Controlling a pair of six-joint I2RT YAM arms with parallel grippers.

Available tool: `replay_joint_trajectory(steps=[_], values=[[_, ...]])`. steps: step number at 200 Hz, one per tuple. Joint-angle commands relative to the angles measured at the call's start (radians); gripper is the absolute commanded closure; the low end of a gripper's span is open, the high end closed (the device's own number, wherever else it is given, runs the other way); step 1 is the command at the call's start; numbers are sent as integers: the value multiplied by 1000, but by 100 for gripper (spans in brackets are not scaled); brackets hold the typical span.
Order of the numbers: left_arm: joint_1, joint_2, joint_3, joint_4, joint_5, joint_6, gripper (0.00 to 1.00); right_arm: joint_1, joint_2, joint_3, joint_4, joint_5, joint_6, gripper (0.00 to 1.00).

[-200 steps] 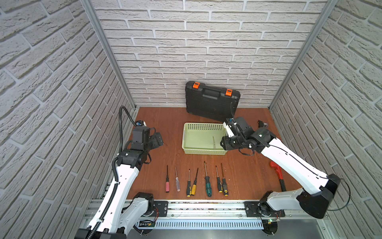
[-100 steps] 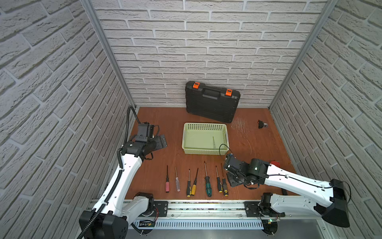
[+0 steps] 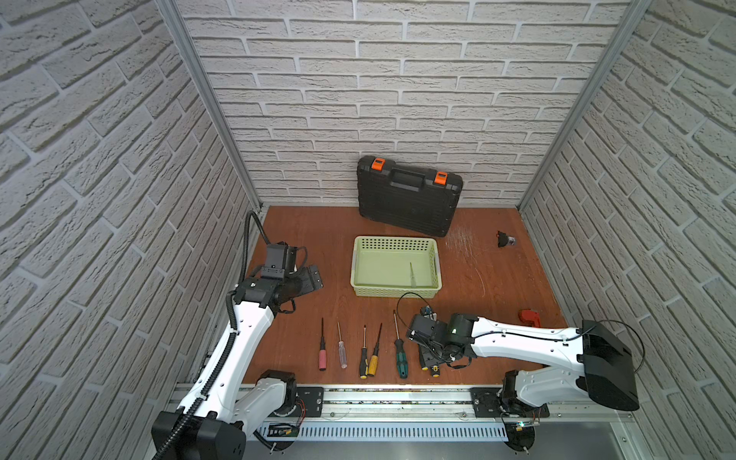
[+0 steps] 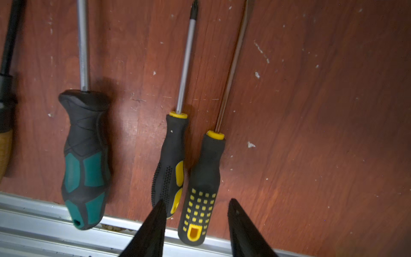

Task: Put the screwdriver in the bin
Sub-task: Pick up the screwdriver from the bottom-center of the table.

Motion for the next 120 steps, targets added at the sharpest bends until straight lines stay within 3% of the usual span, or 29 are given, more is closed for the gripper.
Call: replay_joint_trajectory(steps=[1,120], values=[[-3,-25,-20,20,2,-12,3,4,14,-14,33,24,31,52],[-4,-31,-27,36,7,-22,2,-40,-34,-77,51,23,29,57]])
